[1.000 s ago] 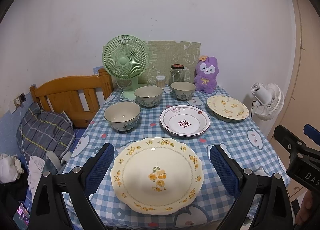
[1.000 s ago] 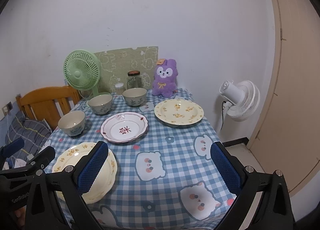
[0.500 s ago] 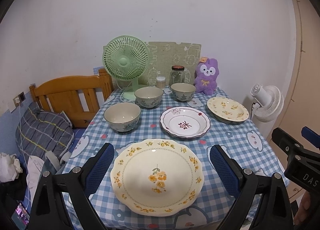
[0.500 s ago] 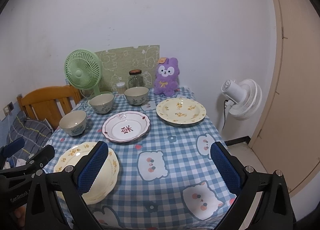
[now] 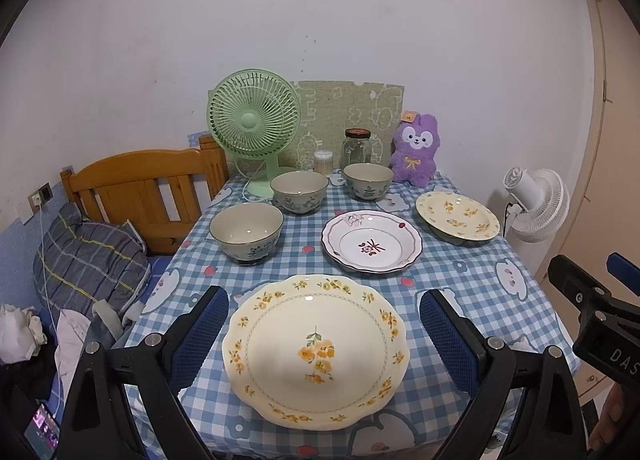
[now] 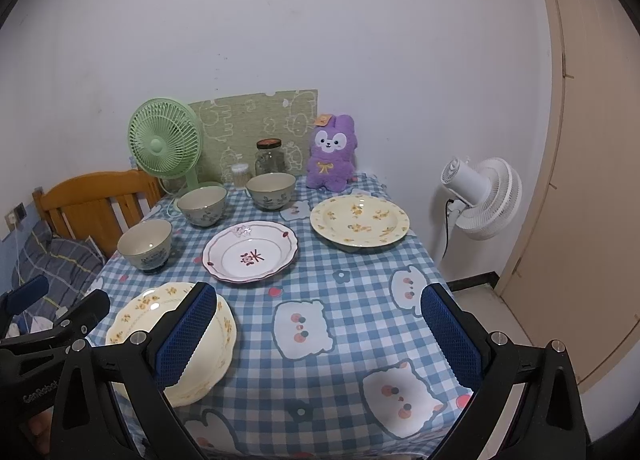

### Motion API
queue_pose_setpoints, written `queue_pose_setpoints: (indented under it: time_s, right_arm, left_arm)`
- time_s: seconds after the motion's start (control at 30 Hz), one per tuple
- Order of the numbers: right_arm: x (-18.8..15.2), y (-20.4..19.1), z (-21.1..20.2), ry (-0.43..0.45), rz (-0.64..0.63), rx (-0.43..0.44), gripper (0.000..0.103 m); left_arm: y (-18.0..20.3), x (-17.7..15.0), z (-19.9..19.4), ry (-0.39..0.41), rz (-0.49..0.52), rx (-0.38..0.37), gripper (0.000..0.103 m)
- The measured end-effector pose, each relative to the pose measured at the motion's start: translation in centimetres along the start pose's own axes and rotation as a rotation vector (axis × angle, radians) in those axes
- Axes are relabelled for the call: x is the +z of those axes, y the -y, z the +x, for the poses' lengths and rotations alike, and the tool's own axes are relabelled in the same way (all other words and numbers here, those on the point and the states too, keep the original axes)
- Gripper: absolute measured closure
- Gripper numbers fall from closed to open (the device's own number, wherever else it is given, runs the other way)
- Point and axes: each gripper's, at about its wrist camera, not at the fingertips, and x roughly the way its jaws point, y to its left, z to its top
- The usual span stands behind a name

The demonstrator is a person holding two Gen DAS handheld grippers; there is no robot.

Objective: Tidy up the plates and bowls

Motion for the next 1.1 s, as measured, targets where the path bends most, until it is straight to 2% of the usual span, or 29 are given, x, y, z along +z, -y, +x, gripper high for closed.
queue_pose_setpoints:
  time_s: [1.1]
  right_arm:
    - [0.11,-0.15,-0.29,0.0,0.0,0.005,0.0]
  left_arm:
    - [-0.02,-0.02,-0.02,0.001,0.003,0.001,0.006]
